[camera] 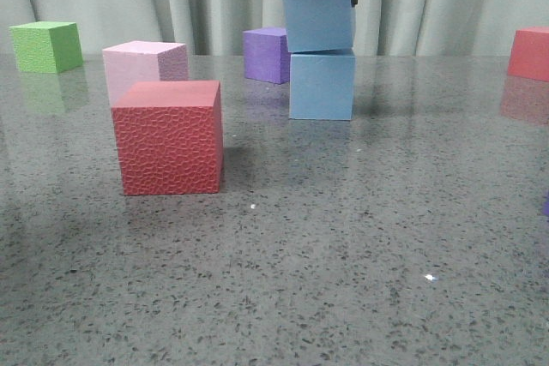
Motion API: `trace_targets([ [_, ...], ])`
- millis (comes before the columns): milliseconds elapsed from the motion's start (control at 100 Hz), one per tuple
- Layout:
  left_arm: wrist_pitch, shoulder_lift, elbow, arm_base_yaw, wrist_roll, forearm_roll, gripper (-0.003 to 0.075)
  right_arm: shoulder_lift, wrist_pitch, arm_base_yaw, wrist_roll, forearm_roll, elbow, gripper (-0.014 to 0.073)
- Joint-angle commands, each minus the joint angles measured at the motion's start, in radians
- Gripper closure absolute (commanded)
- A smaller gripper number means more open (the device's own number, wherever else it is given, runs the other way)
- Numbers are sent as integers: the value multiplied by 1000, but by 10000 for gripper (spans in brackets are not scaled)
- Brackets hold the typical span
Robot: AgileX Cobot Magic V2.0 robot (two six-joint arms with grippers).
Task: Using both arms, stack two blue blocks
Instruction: 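Open the left gripper and raise it off the stacked cube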
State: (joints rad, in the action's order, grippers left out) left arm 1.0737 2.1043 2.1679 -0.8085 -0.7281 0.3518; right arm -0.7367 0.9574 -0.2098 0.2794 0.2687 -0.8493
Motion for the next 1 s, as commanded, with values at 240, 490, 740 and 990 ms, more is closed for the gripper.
trace_targets([
  [240, -41, -64, 34, -9, -10, 28, 314, 4, -60, 7, -9, 17, -26, -29],
  [490, -45, -64, 34, -9, -10, 11, 196, 4, -60, 7, -9, 17, -26, -29],
  [740, -45, -64, 34, -9, 4, 6, 171, 4, -60, 7, -9, 17, -26, -29],
  [990, 5, -64, 75, -9, 4, -3, 171, 4, -60, 7, -9, 17, -26, -29],
])
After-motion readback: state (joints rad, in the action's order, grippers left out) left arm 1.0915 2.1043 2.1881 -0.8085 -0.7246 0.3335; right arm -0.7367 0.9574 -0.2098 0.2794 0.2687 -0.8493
